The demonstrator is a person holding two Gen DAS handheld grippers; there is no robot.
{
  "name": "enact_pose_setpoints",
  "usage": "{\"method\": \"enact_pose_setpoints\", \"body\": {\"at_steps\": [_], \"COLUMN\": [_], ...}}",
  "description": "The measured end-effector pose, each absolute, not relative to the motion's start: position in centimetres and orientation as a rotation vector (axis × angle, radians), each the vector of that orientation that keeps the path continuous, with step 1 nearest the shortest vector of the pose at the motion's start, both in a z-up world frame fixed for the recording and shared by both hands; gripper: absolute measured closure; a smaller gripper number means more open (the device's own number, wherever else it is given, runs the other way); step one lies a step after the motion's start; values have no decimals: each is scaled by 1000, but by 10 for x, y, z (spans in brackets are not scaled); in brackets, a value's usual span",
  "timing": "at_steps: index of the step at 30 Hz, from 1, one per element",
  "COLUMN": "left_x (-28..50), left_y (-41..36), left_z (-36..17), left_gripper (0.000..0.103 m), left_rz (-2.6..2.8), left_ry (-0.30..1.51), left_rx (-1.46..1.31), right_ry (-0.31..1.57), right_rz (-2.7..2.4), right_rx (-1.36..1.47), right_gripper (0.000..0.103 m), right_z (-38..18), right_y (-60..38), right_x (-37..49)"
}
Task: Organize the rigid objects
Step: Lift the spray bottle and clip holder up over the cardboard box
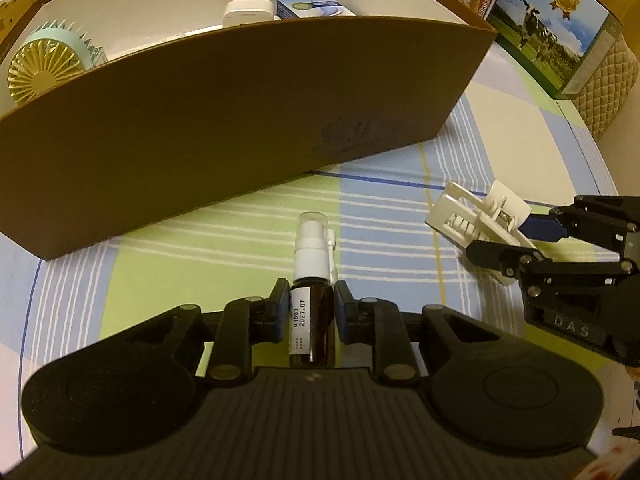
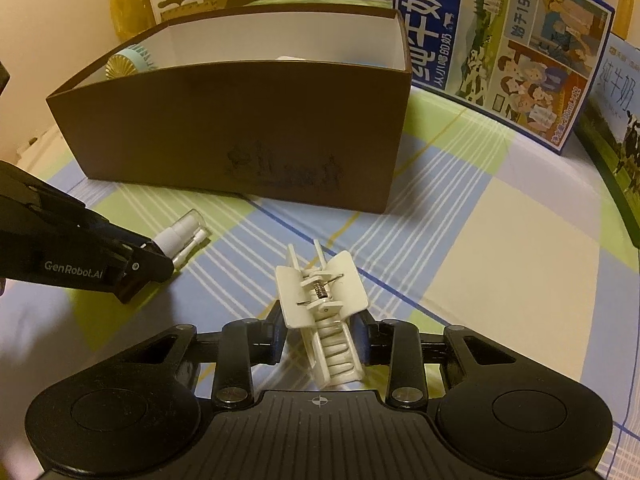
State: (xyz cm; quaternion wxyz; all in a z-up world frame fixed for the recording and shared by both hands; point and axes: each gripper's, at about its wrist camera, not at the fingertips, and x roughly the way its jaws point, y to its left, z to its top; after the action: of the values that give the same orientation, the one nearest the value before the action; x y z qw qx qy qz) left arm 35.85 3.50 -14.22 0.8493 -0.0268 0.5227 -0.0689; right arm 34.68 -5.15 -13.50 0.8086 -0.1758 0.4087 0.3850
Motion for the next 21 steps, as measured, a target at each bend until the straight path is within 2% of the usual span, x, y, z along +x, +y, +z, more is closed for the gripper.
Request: {"method": "enact_pose_setpoints", "body": {"at_steps": [21], "left_x": [328], "left_y": [39], "left_z": [-116], "left_gripper": [84], "left_rz": [-156], "left_ry": [1052], "left_rx": [-56], "right_ry": [852], "right_rz": [834], "right_rx": [-314], "right_gripper": [73], "right_z": [-108], "right_y": [-64], "right_x": [326]}}
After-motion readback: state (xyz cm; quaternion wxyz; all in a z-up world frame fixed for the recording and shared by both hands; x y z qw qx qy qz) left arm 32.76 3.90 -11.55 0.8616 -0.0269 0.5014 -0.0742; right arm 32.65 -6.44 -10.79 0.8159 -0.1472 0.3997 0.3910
